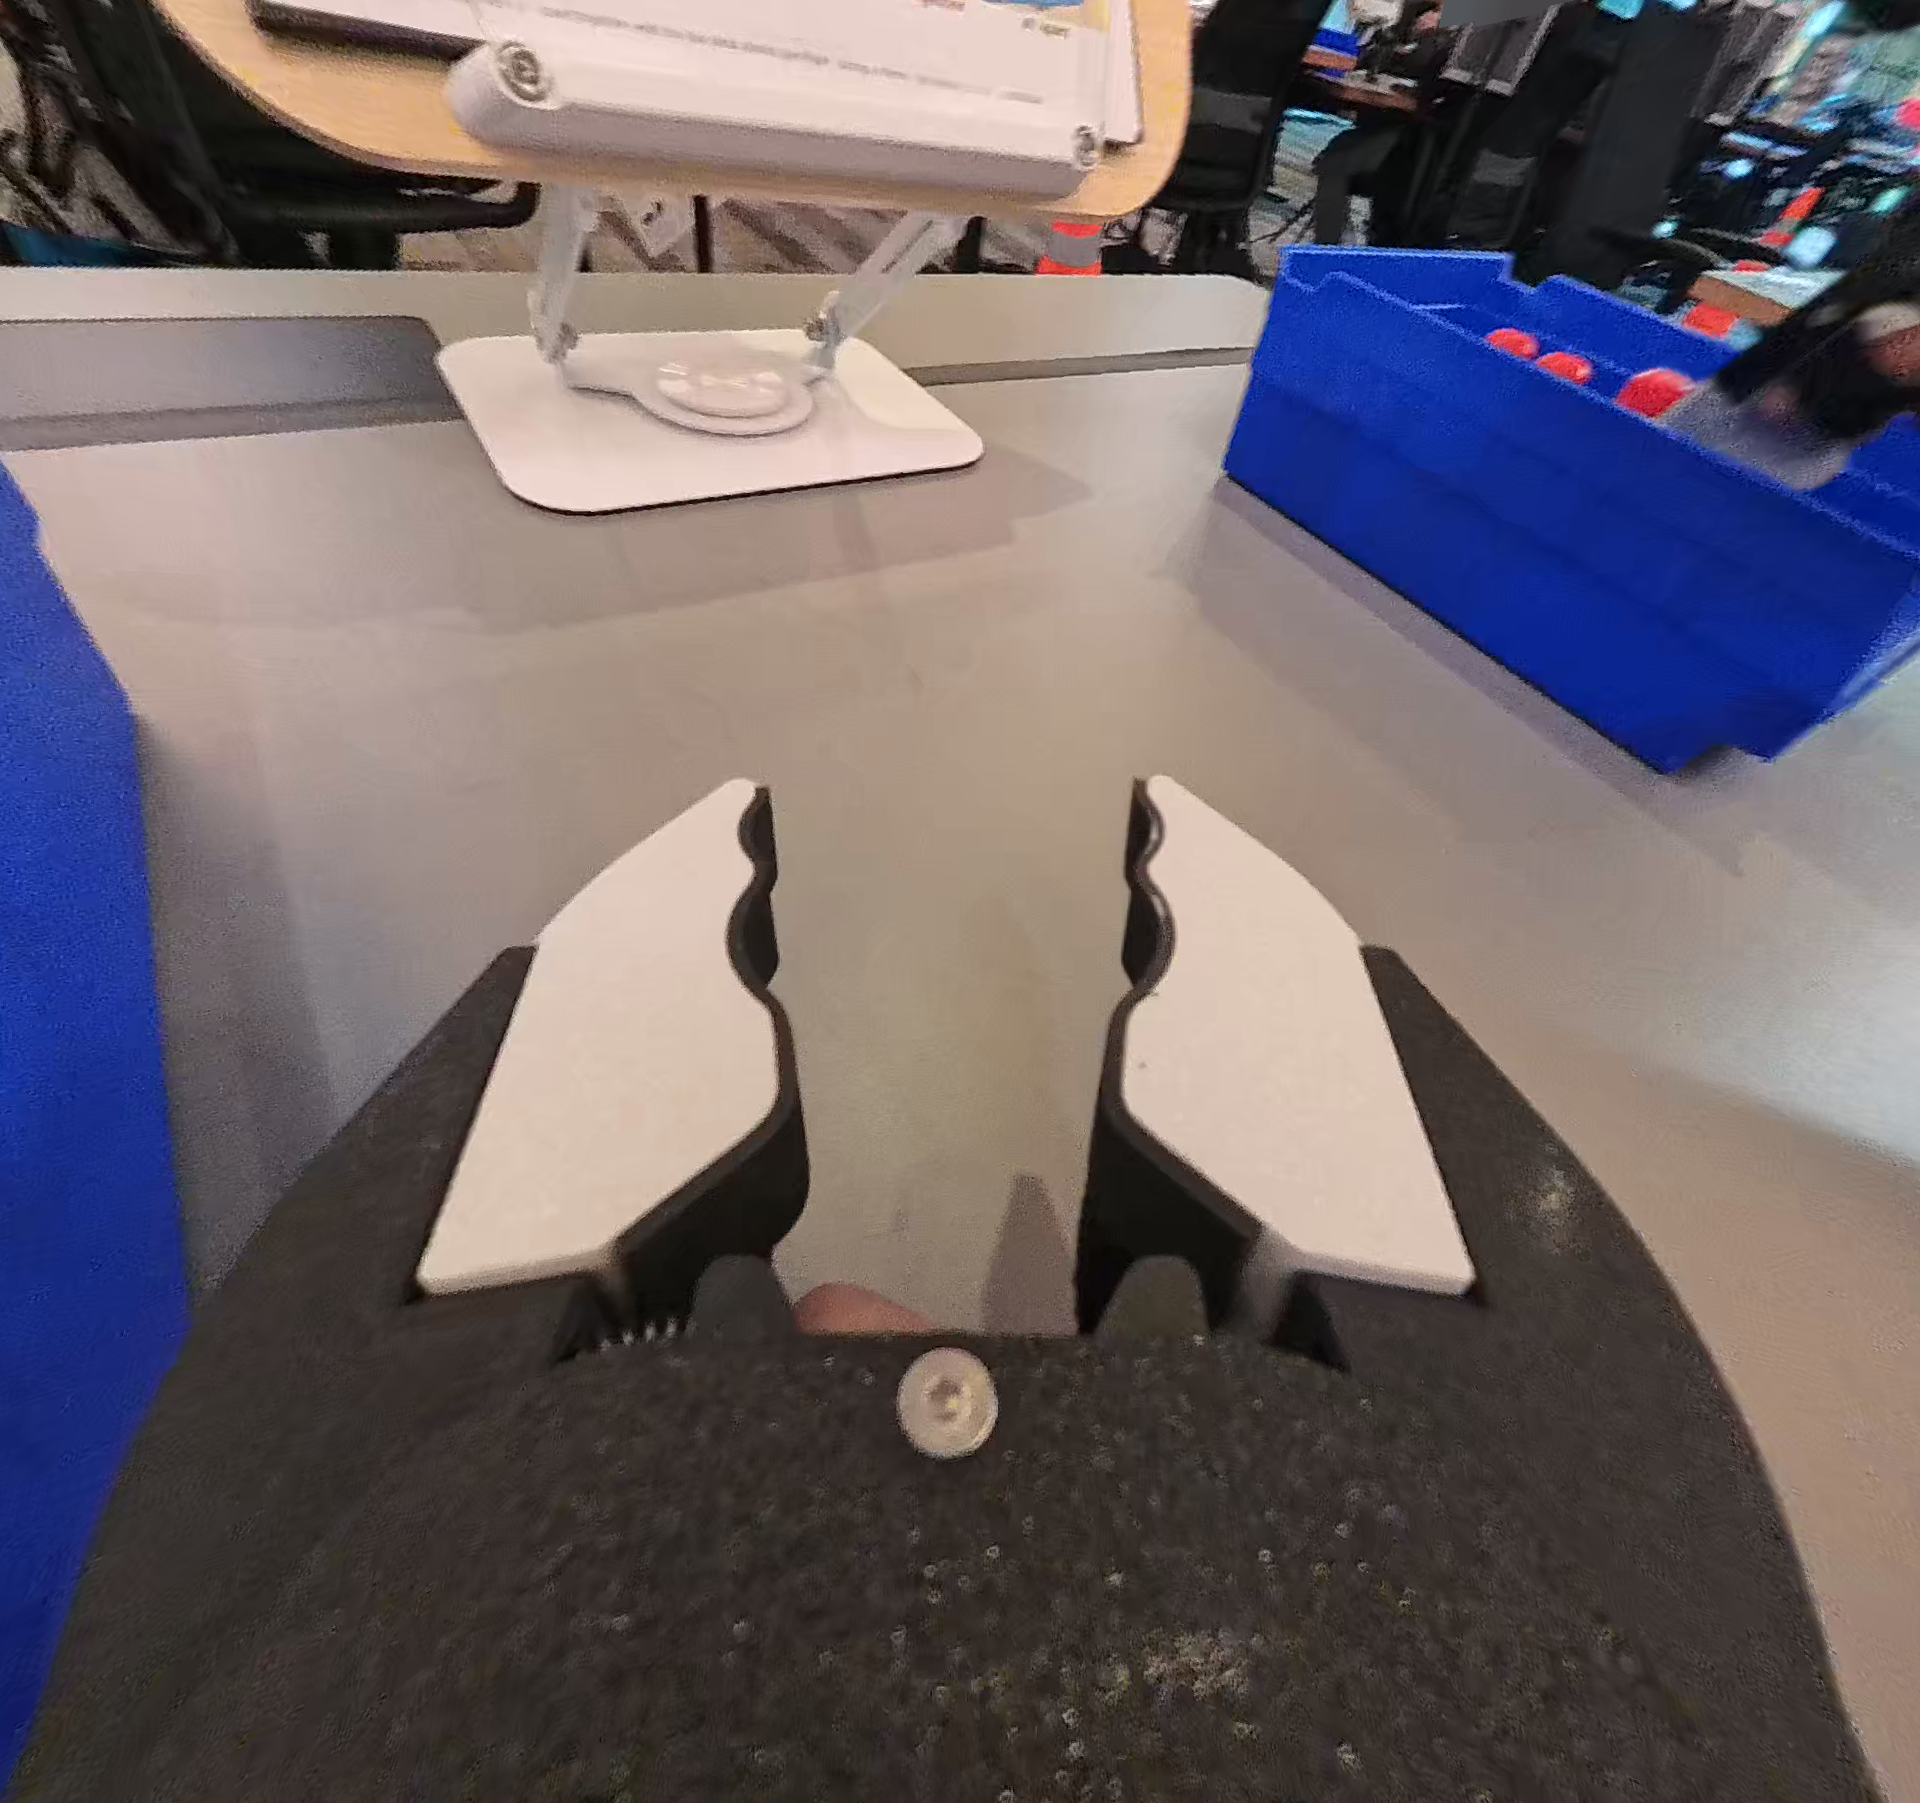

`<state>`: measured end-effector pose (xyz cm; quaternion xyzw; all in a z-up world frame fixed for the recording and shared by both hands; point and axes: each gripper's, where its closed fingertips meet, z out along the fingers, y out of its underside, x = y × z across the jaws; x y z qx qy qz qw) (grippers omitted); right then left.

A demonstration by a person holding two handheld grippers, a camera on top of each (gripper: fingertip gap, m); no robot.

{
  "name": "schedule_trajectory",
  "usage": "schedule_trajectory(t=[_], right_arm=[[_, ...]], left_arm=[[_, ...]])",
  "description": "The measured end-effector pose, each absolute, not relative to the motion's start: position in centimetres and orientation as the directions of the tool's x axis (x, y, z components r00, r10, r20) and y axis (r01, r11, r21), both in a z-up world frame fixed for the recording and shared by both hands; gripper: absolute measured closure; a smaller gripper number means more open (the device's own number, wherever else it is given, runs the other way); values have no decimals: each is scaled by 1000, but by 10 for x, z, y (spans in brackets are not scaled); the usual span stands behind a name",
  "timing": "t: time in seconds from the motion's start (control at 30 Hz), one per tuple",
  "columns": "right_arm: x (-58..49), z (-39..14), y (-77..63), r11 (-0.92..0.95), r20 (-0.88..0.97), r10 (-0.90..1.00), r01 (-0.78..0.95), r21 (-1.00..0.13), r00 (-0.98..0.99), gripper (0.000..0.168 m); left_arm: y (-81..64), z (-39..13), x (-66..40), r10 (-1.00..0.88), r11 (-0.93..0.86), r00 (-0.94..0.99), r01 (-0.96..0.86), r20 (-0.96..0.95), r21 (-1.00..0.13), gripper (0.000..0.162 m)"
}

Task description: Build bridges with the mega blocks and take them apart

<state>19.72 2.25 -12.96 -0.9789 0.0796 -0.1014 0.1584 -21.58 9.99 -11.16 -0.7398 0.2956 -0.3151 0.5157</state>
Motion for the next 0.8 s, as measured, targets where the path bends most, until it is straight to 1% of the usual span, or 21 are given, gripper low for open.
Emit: schedule_trajectory(t=[0.03, 0.1, 0.13, 0.2, 0.3, 0.33, 0.37, 0.43, 0.5, 0.53, 0.57, 0.6, 0.63, 0.67, 0.7, 0.73, 0.77, 0.8], right_arm=[[200, -133, 25, -938, 187, -199, -132, -320, 962, 133], [201, -139, 27, -939, 197, -217, -149, -311, 956, 133], [203, -140, 28, -937, 209, -228, -155, -314, 951, 133], [203, -144, 30, -934, 212, -240, -165, -318, 947, 133], [206, -146, 31, -932, 233, -258, -177, -317, 938, 133], [206, -146, 32, -932, 234, -256, -175, -317, 938, 128], [205, -143, 32, -928, 226, -254, -171, -331, 940, 120], [200, -122, 34, -898, 202, -246, -145, -414, 948, 110], [188, -74, 36, -801, 177, -244, -95, -591, 954, 109], [176, -45, 35, -718, 163, -233, -57, -694, 959, 110], [152, -16, 35, -608, 131, -180, -6, -794, 975, 110], [118, 8, 34, -482, 76, -84, 26, -876, 994, 112], [78, 23, 30, -365, 7, 46, 23, -931, 999, 115], [36, 29, 24, -279, -71, 179, -19, -960, 981, 117], [-4, 25, 17, -236, -154, 307, -82, -968, 939, 120], [-40, 12, 11, -237, -228, 411, -138, -962, 883, 119], [-67, -10, 9, -262, -286, 457, -180, -948, 842, 114], [-88, -33, 7, -280, -322, 484, -204, -938, 814, 115]], left_arm=[[98, -111, -214, -774, -301, 607, -103, 180, -948, 93], [95, -104, -210, -791, -302, 575, -71, 209, -951, 99], [94, -102, -209, -794, -293, 573, -72, 201, -953, 99], [96, -104, -208, -782, -277, 602, -105, 161, -955, 103], [94, -113, -204, -777, -300, 612, -152, 148, -942, 101], [93, -116, -202, -777, -309, 612, -169, 146, -936, 101], [92, -118, -201, -780, -316, 609, -185, 144, -930, 100], [91, -121, -201, -779, -319, 613, -210, 129, -924, 99], [91, -120, -204, -782, -301, 614, -216, 111, -929, 95], [92, -120, -206, -777, -295, 622, -216, 102, -931, 95], [94, -120, -209, -770, -293, 631, -214, 97, -932, 95], [94, -120, -211, -767, -296, 634, -212, 99, -931, 95], [95, -121, -213, -766, -305, 634, -205, 111, -930, 95], [94, -120, -214, -764, -318, 631, -192, 131, -929, 96], [93, -120, -216, -760, -337, 631, -178, 156, -924, 96], [92, -119, -217, -755, -361, 629, -164, 185, -918, 96], [89, -117, -219, -752, -382, 625, -150, 212, -912, 96], [85, -115, -221, -747, -401, 621, -135, 238, -906, 95]])
